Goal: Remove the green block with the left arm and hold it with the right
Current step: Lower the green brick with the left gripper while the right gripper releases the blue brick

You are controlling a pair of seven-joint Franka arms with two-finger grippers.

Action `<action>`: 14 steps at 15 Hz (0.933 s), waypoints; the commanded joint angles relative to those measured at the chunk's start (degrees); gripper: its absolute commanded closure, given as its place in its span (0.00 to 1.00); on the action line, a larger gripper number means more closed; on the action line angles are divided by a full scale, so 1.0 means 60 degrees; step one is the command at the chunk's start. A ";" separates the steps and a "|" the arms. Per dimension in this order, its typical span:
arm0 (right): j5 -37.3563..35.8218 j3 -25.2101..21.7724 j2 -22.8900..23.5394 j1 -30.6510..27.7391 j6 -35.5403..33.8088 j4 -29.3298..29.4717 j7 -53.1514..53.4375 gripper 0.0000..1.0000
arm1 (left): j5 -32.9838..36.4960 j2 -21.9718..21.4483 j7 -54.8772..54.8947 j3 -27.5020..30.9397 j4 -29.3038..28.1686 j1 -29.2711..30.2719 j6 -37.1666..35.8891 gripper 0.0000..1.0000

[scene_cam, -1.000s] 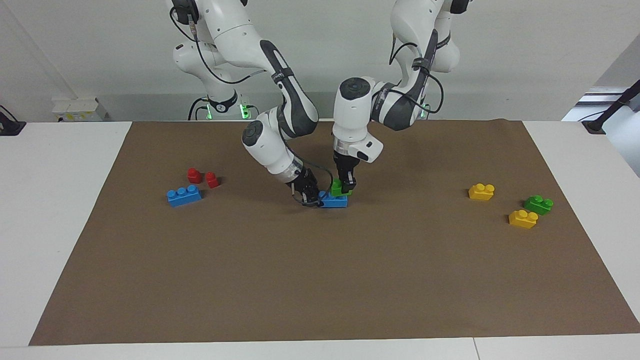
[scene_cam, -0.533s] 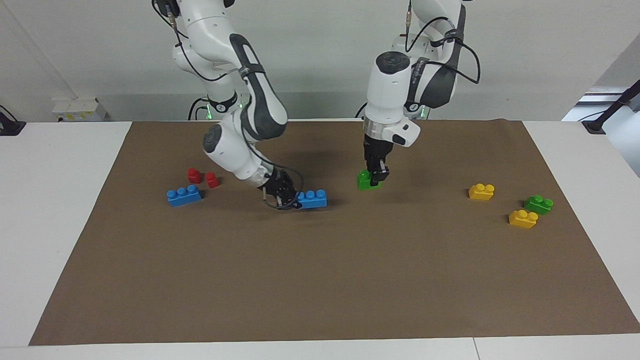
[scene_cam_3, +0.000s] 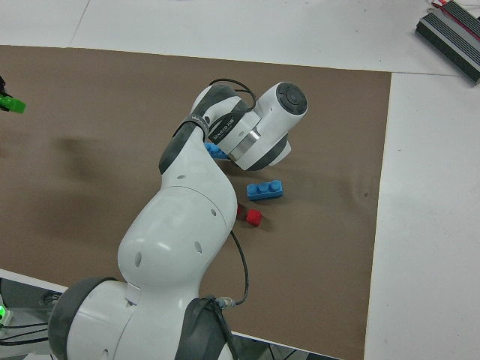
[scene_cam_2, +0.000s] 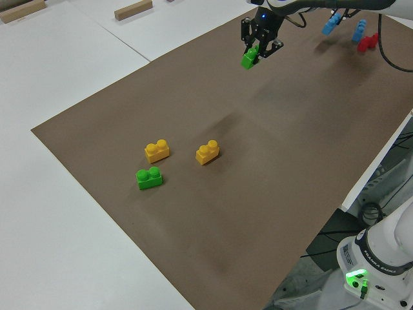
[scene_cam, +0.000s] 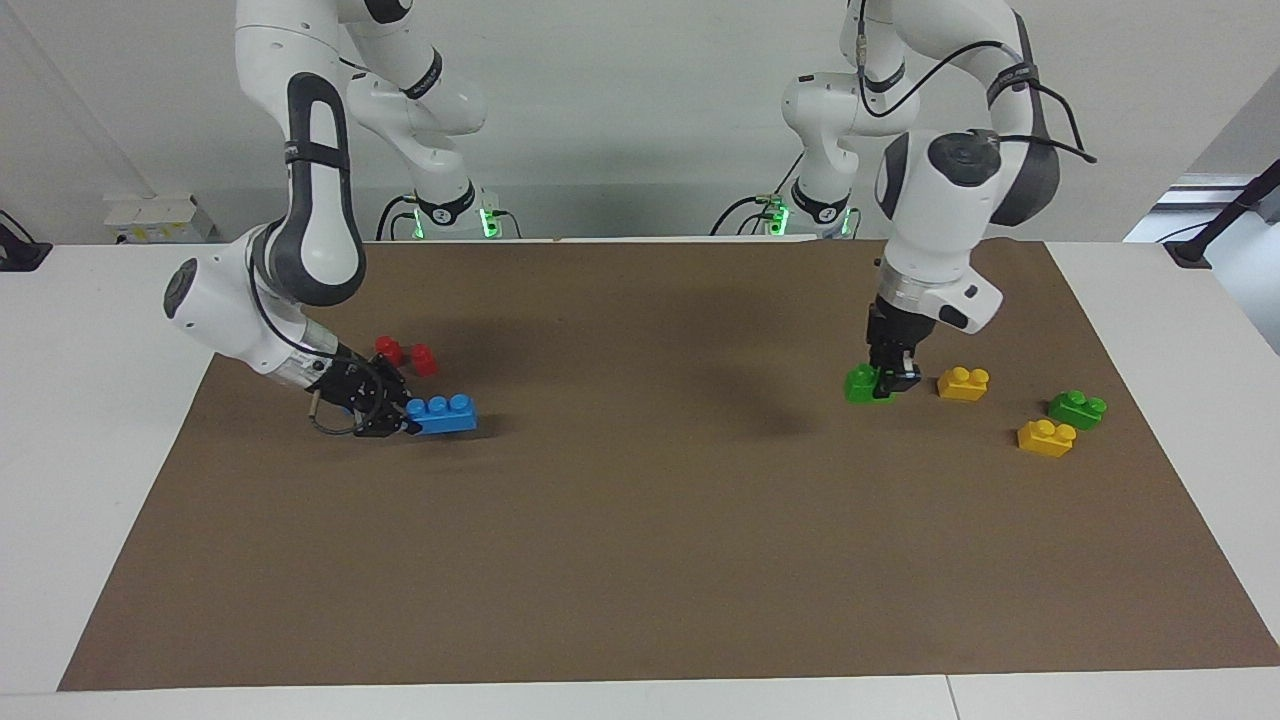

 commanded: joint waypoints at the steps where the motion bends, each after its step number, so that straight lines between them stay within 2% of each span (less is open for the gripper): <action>1: -0.0197 0.0160 0.0153 -0.0271 0.0029 -0.0036 -0.0155 1.00 | -0.0478 -0.0026 0.1999 -0.0103 -0.0129 0.0976 -0.0008 1.00; 4: -0.0197 0.0160 0.0300 -0.0360 0.0131 -0.0036 -0.0373 1.00 | -0.0684 0.0120 0.2912 -0.0103 -0.0173 0.1476 0.0415 1.00; 11: -0.0182 0.0175 0.0403 -0.0330 0.0278 -0.0080 -0.0433 1.00 | -0.0684 0.1115 0.4334 -0.0088 -0.0188 0.1930 0.1426 1.00; 12: -0.0182 0.0175 0.0403 -0.0330 0.0264 -0.0095 -0.0419 0.95 | -0.0670 0.1261 0.4508 -0.0088 -0.0188 0.1975 0.1587 1.00; 13: -0.0182 0.0175 0.0388 -0.0330 0.0264 -0.0095 -0.0433 0.79 | -0.0684 0.1422 0.4713 -0.0088 -0.0188 0.1990 0.1777 1.00; 14: -0.0182 0.0175 0.0388 -0.0345 0.0293 -0.0138 -0.0433 0.78 | -0.0684 0.1627 0.4846 -0.0088 -0.0188 0.1990 0.1953 1.00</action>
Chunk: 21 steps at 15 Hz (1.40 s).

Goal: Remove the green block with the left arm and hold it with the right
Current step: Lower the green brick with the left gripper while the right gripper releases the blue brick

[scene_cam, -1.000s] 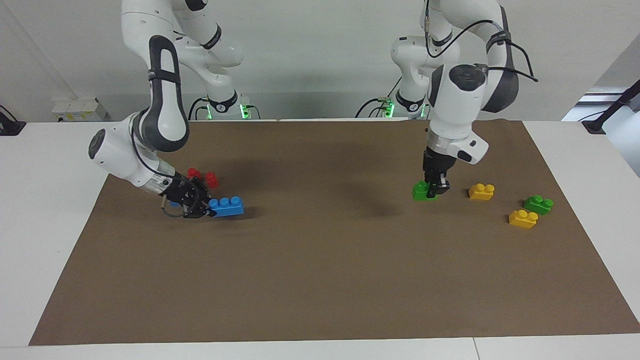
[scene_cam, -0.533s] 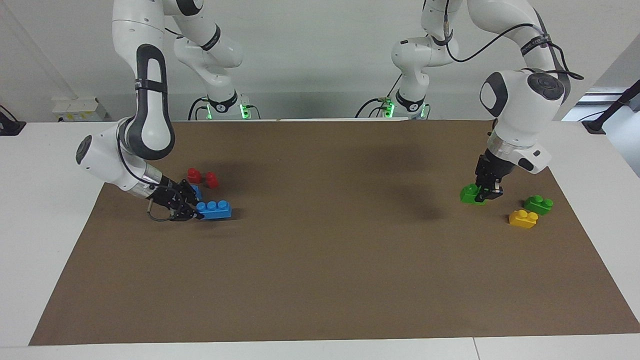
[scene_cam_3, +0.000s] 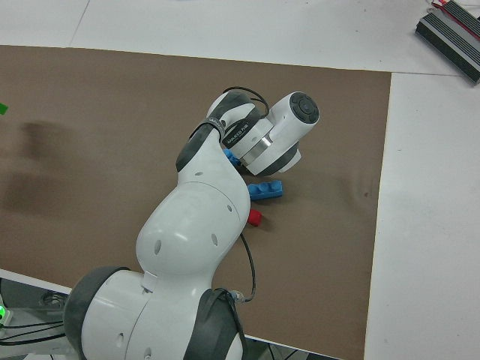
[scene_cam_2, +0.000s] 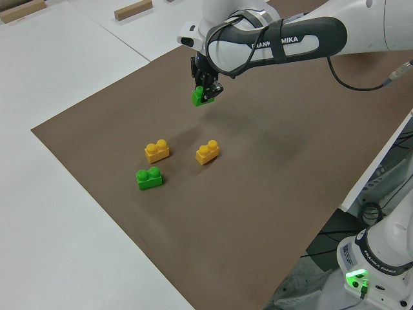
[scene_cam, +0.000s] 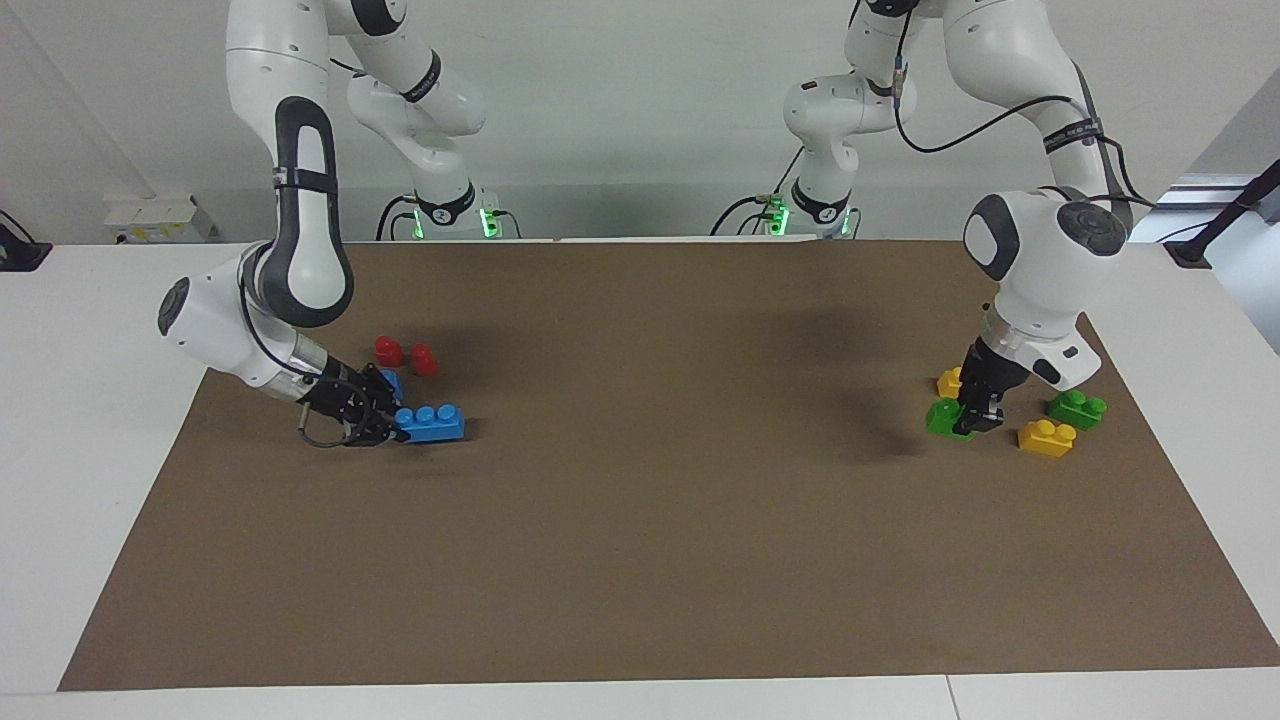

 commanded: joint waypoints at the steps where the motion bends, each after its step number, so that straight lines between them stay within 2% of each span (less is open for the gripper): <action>1: -0.0179 0.0135 -0.0044 -0.0158 0.0121 -0.0143 -0.0252 0.77 | -0.0157 0.0469 0.0573 -0.0091 -0.0061 0.0158 0.0653 1.00; 2: -0.0179 0.0135 -0.0044 -0.0158 0.0121 -0.0143 -0.0267 0.74 | -0.0142 0.0718 0.0603 -0.0077 -0.0075 0.0144 0.0887 1.00; 3: -0.0179 0.0135 -0.0044 -0.0158 0.0121 -0.0143 -0.0267 0.60 | -0.0142 0.0909 0.0603 -0.0077 -0.0075 0.0129 0.1107 1.00; 4: -0.0179 0.0135 -0.0044 -0.0158 0.0121 -0.0143 -0.0267 0.39 | -0.0142 0.1041 0.0618 -0.0077 -0.0075 0.0114 0.1269 1.00; 5: -0.0179 0.0135 -0.0044 -0.0158 0.0135 -0.0143 -0.0267 0.27 | -0.0142 0.1130 0.0618 -0.0077 -0.0075 0.0114 0.1343 1.00; 12: -0.0179 0.0135 -0.0146 -0.0187 -0.0229 0.0061 -0.0180 0.17 | -0.0084 0.1350 0.0779 -0.0077 0.0012 0.0173 0.1373 1.00; 13: -0.0179 0.0121 -0.0248 -0.0187 -0.0535 0.0236 -0.0150 0.13 | -0.0084 0.1350 0.0895 -0.0077 0.0027 0.0187 0.1373 1.00; 14: -0.0222 0.0106 -0.0379 -0.0173 -0.0901 0.0426 -0.0121 0.03 | -0.0084 0.1350 0.0998 -0.0077 0.0027 0.0188 0.1373 1.00; 15: -0.0397 0.0106 -0.0584 -0.0173 -0.1223 0.0558 -0.0092 0.00 | -0.0084 0.1350 0.0999 -0.0077 0.0027 0.0173 0.1387 0.89; 16: -0.0776 0.0106 -0.0847 -0.0144 -0.1459 0.0661 -0.0106 0.00 | -0.0084 0.1350 0.0999 -0.0077 0.0042 0.0173 0.1373 0.37; 17: -0.1128 0.0121 -0.1169 -0.0071 -0.1737 0.0691 -0.0135 0.00 | -0.0084 0.1350 0.1013 -0.0077 0.0042 0.0173 0.1344 0.00; 21: -0.2255 0.0193 -0.2210 0.0061 -0.3156 0.1099 -0.0645 0.00 | -0.0083 0.1307 0.1028 -0.0077 0.0232 0.0173 0.1168 0.00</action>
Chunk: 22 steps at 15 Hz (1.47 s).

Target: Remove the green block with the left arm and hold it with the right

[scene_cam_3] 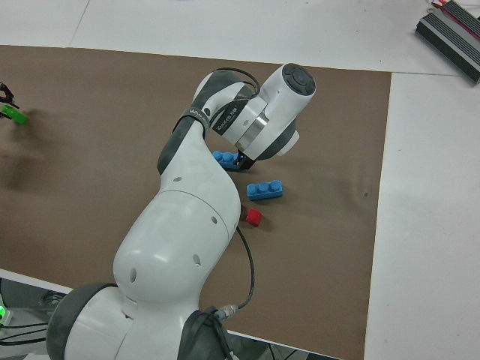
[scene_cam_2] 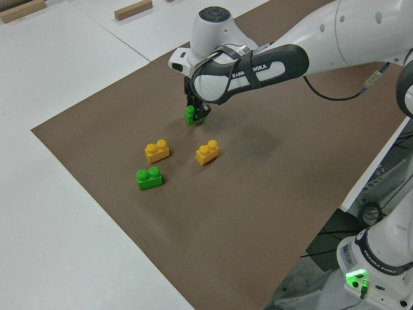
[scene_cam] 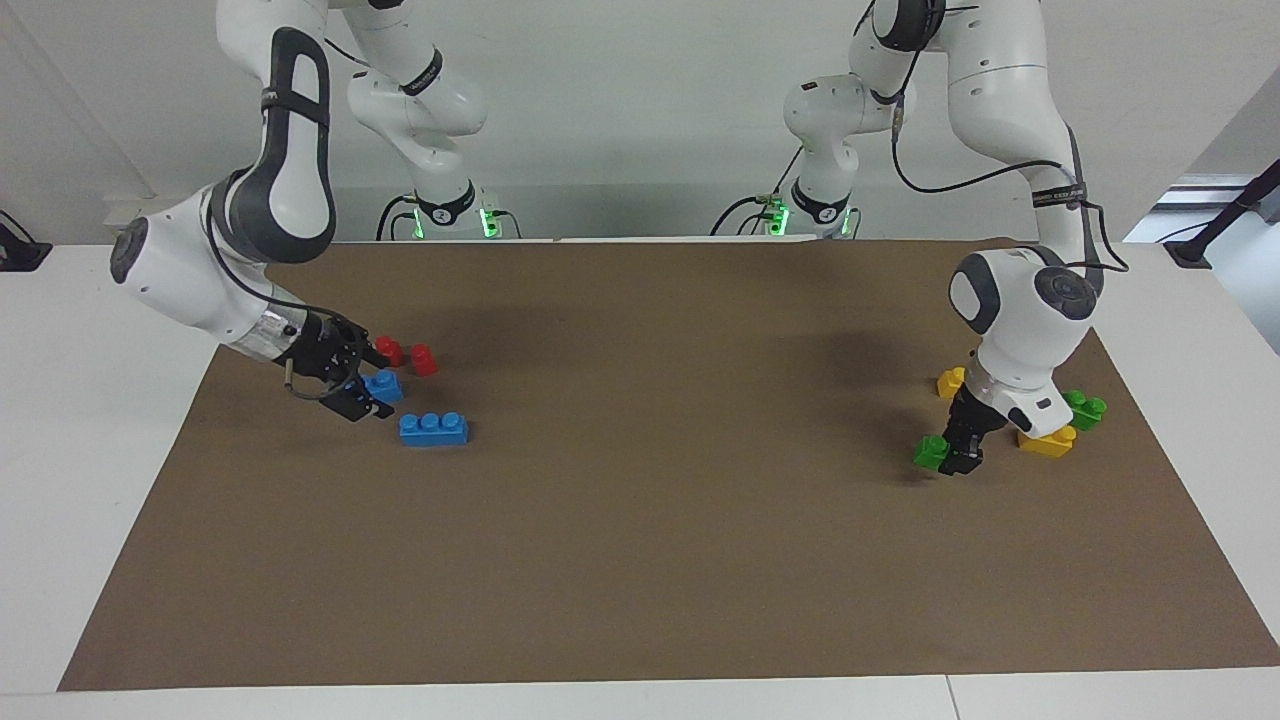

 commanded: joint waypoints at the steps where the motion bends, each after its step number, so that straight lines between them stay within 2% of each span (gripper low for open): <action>1: -0.1051 0.0118 -0.0693 0.0157 -0.1065 0.0386 -0.0806 0.00 | -0.0084 -0.0028 0.0234 -0.0050 0.0231 0.0124 -0.0168 0.00; 6: -0.2765 0.0163 -0.1806 0.0991 -0.2516 0.1162 -0.2856 0.00 | -0.0055 -0.0569 0.0801 -0.0035 0.0627 0.0183 -0.0974 0.00; 9: -0.3762 0.0177 -0.1749 0.1461 -0.3717 0.2348 -0.4727 0.00 | -0.0011 -0.0907 0.2556 -0.0006 0.1020 0.0198 -0.1908 0.00; 13: -0.4117 0.0148 -0.1837 0.1492 -0.4524 0.3096 -0.7133 0.00 | 0.0237 -0.1360 0.4696 -0.0006 0.1594 0.0212 -0.2922 0.00; 15: -0.4189 0.0148 -0.1779 0.1462 -0.4570 0.3404 -0.7706 0.00 | 0.0312 -0.1741 0.5882 -0.0006 0.1594 0.0212 -0.3476 0.00; 22: -0.4922 0.0163 -0.1617 0.1419 -0.3545 0.3420 -0.8587 0.00 | 0.0312 -0.3410 0.8419 0.0009 0.1638 0.0344 -0.5074 0.00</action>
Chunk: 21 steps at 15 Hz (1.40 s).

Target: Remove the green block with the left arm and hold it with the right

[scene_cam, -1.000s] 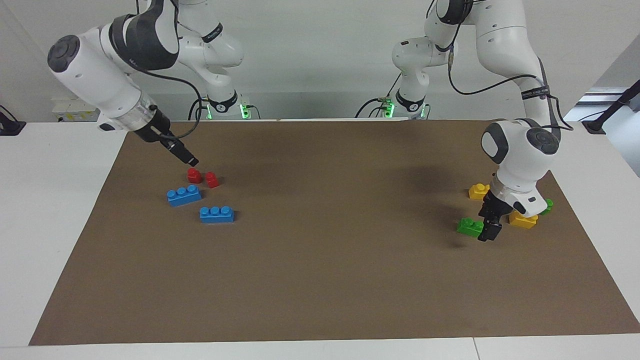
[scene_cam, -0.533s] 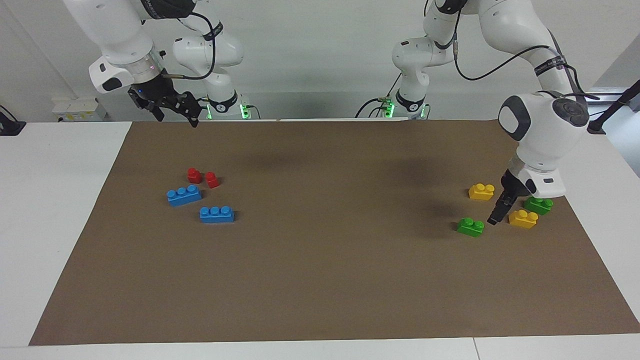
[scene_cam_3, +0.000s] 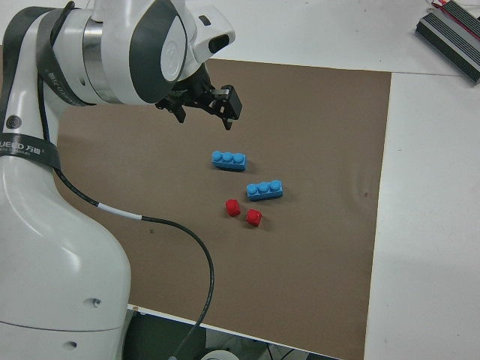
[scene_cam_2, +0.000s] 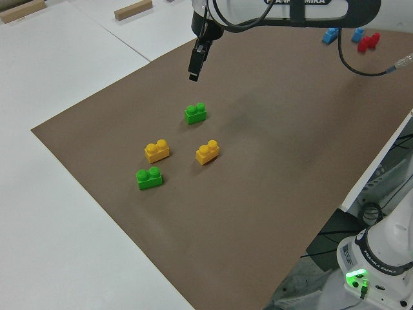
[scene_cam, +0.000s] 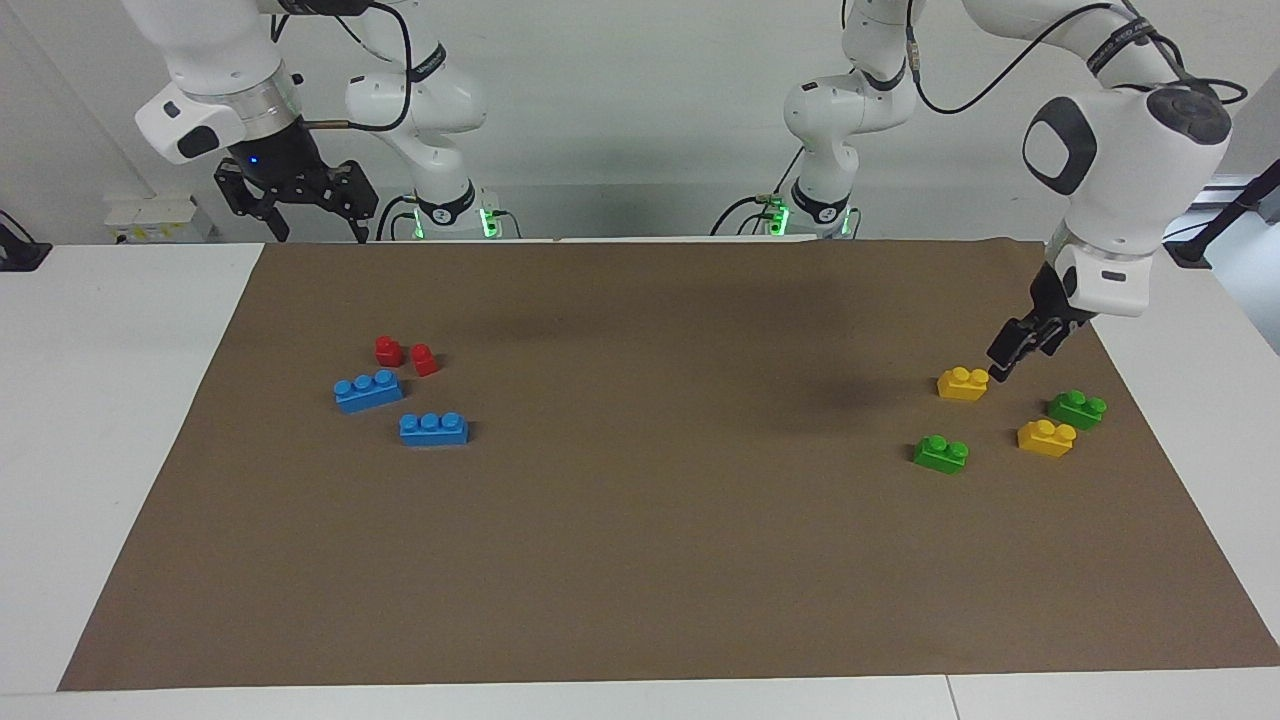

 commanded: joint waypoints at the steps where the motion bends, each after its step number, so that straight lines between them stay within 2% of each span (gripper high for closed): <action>1: -0.0203 0.0067 0.0164 -0.0139 0.0150 0.0176 -0.0365 0.00 | 0.0141 -0.0759 0.1028 -0.0037 -0.0029 0.0167 -0.0814 0.00; 4: -0.0189 0.0067 0.0164 -0.0139 0.0296 0.0147 -0.0380 0.00 | 0.0141 -0.1039 0.1250 -0.0037 0.0351 0.0109 -0.1620 0.00; 7: -0.0072 0.0067 0.0164 -0.0124 0.0312 0.0147 -0.0380 0.00 | 0.0126 -0.1098 0.1265 0.0036 0.0411 -0.0110 -0.1856 0.00; 9: 0.0002 0.0067 0.0164 -0.0124 0.0238 0.0147 -0.0321 0.00 | 0.0126 -0.1098 0.1265 0.1216 0.0454 -0.1408 -0.2002 0.00; 12: 0.0192 0.0067 0.0149 -0.0109 -0.0010 0.0147 -0.0262 0.00 | 0.0082 -0.1025 0.1352 0.1589 0.0892 -0.1883 -0.2543 0.00; 21: 0.0427 0.0053 0.0105 -0.0139 -0.0289 0.0103 0.0000 0.00 | 0.0038 -0.1084 0.2214 0.1413 0.0967 -0.1869 -0.2955 0.00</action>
